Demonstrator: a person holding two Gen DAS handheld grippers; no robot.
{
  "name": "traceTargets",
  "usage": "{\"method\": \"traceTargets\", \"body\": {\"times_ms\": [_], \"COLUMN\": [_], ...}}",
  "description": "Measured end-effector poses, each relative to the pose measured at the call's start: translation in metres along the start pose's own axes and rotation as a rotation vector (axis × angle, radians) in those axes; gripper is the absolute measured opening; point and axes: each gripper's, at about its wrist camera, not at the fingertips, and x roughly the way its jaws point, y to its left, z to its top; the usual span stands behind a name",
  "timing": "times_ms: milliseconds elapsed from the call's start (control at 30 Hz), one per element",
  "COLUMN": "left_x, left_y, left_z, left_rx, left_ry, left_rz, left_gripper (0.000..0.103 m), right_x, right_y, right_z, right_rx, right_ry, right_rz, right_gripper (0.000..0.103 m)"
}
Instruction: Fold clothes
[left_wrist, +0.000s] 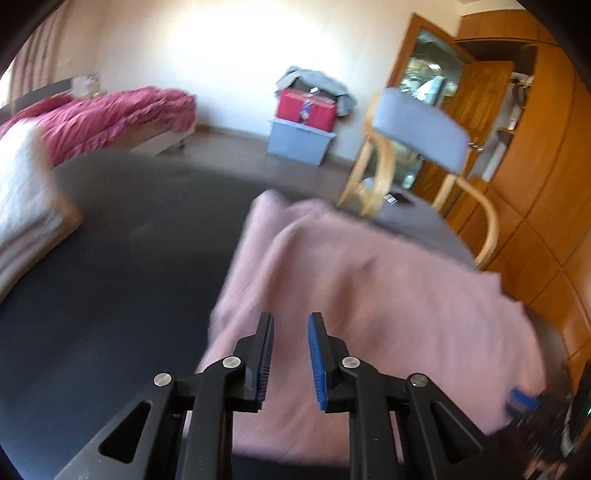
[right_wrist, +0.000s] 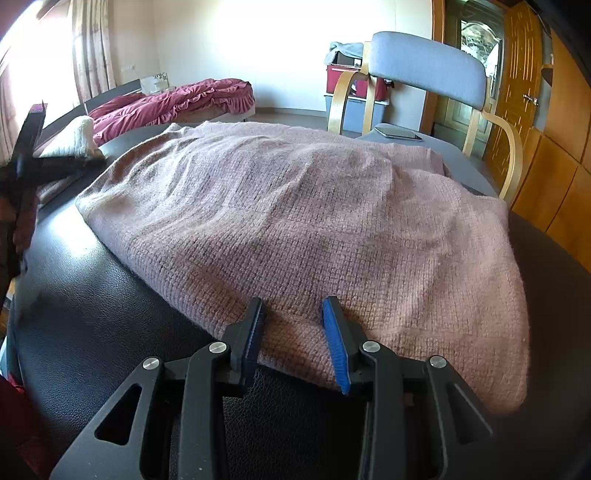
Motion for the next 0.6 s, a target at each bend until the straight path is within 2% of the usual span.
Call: {"method": "traceTargets", "body": {"times_ms": [67,167,233,367,500,600], "left_x": [0.019,0.066,0.093,0.092,0.081,0.081], "left_y": [-0.02,-0.04,-0.037,-0.001,0.03,0.036], "left_z": [0.015,0.024,0.023,0.021,0.014,0.011], "left_rx": [0.047,0.106,0.104,0.005,-0.133,-0.167], "left_ry": [0.002,0.084,0.128,0.041,-0.009,-0.012], "left_rz": [-0.026,-0.014,0.033,0.076,0.012,-0.025], "left_gripper": [0.02,0.02,0.02,0.019,0.018,0.018], "right_x": [0.0,0.0,0.0,0.0,0.0,-0.008], "right_y": [0.0,-0.001,-0.002,-0.003,-0.008,-0.02], "right_z": [0.0,0.0,0.0,0.0,0.0,0.009], "right_rx": [-0.001,0.005,0.009,0.016,0.039,0.091], "right_ry": [-0.002,-0.004,-0.006,-0.009,-0.008,-0.046], "right_rz": [-0.001,0.005,0.008,0.017,0.044,0.067], "right_gripper": [0.037,0.037,0.037,0.037,0.037,0.037]}}
